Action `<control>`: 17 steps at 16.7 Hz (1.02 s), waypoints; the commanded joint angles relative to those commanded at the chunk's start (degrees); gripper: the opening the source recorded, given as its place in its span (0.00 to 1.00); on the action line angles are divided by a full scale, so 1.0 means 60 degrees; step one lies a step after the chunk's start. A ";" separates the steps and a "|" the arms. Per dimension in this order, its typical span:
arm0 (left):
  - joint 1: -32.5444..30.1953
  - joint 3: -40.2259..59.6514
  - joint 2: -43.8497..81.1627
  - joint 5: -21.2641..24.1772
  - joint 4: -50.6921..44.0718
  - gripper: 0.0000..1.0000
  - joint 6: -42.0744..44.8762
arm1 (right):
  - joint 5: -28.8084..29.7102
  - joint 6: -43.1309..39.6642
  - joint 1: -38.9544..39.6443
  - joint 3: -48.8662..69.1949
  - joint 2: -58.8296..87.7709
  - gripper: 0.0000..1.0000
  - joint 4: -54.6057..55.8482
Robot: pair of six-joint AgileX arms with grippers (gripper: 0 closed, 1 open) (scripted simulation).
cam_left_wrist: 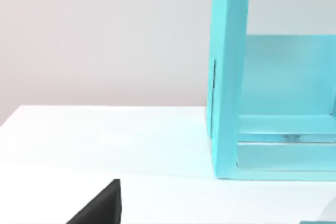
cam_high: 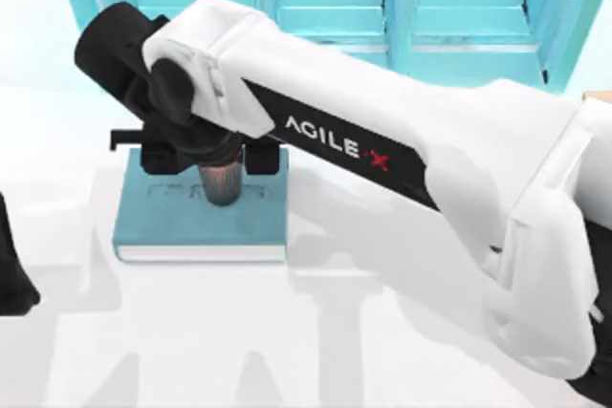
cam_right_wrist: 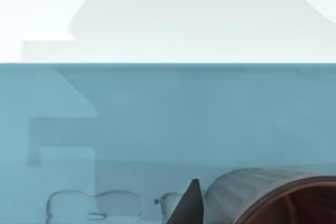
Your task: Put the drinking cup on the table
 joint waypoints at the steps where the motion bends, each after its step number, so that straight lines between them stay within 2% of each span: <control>1: 0.0000 0.0000 0.0000 0.0000 0.0000 1.00 0.0000 | 0.0000 0.0000 0.0000 0.0000 0.0000 0.00 0.0000; 9: 0.0000 0.0000 0.0000 0.0000 0.0000 1.00 0.0000 | -0.0002 0.0006 0.0057 0.0136 0.0024 0.00 -0.0063; 17: 0.0000 0.0000 0.0000 0.0000 0.0000 1.00 0.0000 | 0.0029 0.0022 0.0041 0.2803 0.0892 0.00 -0.1924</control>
